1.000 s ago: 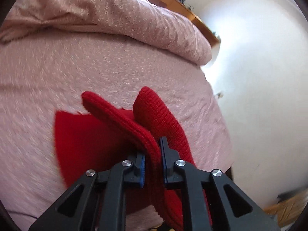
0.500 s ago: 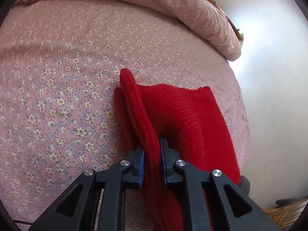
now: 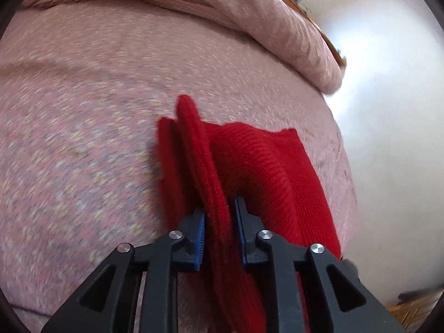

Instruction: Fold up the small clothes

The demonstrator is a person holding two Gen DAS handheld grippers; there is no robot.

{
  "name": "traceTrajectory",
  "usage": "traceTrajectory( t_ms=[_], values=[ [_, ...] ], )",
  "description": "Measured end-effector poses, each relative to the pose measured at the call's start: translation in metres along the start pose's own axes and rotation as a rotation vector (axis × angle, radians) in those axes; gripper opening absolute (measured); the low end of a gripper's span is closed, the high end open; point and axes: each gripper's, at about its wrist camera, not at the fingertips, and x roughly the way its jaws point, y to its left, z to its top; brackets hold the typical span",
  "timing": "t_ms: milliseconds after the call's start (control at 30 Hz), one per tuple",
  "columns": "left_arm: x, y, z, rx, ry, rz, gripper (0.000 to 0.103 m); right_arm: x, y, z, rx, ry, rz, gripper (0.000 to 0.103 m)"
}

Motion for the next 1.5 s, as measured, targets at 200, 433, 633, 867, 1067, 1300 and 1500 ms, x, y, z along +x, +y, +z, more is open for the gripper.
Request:
traceTrajectory(
  t_ms=[200, 433, 633, 867, 1067, 1300, 1500],
  values=[
    [-0.035, 0.024, -0.027, -0.107, -0.097, -0.063, 0.023, -0.041, -0.063, -0.011, 0.306, -0.062, 0.276, 0.062],
    [-0.017, 0.008, -0.050, -0.100, -0.058, -0.090, 0.023, -0.042, -0.147, 0.006, 0.624, -0.149, 0.488, 0.063],
    [0.001, -0.006, -0.075, -0.096, -0.016, -0.151, 0.023, 0.049, -0.140, 0.045, 0.667, 0.197, 0.386, 0.023],
    [-0.010, 0.032, -0.075, -0.222, -0.046, -0.225, 0.023, 0.083, -0.101, 0.030, 0.632, 0.309, 0.417, 0.022],
    [-0.030, 0.057, -0.053, -0.286, -0.176, -0.068, 0.024, 0.074, -0.101, 0.036, 0.587, 0.240, 0.458, 0.048],
    [0.006, 0.043, -0.043, -0.268, -0.116, -0.079, 0.024, 0.070, -0.084, 0.035, 0.515, 0.246, 0.333, 0.009],
    [0.022, 0.031, -0.050, -0.261, -0.101, -0.063, 0.024, 0.028, -0.114, 0.029, 0.707, -0.078, 0.435, 0.008]
  ],
)
